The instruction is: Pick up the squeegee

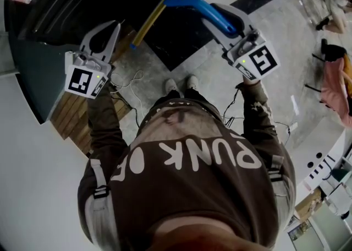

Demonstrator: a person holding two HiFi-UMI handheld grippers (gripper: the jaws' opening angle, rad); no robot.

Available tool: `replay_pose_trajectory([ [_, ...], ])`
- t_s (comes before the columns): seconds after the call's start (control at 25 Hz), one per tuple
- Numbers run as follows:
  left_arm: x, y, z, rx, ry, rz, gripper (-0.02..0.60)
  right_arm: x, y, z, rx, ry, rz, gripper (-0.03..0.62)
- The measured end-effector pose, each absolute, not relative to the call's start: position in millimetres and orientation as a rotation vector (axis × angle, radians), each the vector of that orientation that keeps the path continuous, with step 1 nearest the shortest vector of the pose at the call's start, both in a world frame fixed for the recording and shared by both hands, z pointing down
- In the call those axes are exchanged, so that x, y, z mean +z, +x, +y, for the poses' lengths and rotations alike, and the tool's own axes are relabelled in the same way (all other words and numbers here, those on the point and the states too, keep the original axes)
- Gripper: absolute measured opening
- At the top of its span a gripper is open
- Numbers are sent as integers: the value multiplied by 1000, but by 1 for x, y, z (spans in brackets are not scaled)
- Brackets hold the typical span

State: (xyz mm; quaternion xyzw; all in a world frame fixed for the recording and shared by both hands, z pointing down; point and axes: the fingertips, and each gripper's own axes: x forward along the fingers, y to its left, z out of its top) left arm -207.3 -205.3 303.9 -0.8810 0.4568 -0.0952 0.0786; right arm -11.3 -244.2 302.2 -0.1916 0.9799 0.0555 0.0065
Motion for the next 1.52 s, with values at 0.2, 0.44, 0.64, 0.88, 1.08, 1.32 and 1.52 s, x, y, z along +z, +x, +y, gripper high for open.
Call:
replay_pose_trajectory([
  [0.2,301,-203,-206,-286,-2637,1362,2,303,-12,-245,181,-594,3069,156],
  [0.44,304,-202,-203,-287,-2644,1361,2,303,-13,-246,191,-582,3067,156],
  [0.64,305,-198,-203,-289,-2648,1358,2,306,-15,-247,214,-567,3081,156],
  [0.88,306,-197,-202,-293,-2652,1358,2,306,-17,-249,192,-569,3067,156],
  [1.08,308,-196,-204,-299,-2657,1361,2,306,-16,-251,203,-559,3074,156],
  [1.32,307,-195,-205,-296,-2657,1355,2,306,-16,-253,190,-565,3070,156],
  [1.52,308,-194,-205,-295,-2660,1356,2,304,-16,-253,177,-563,3057,156],
])
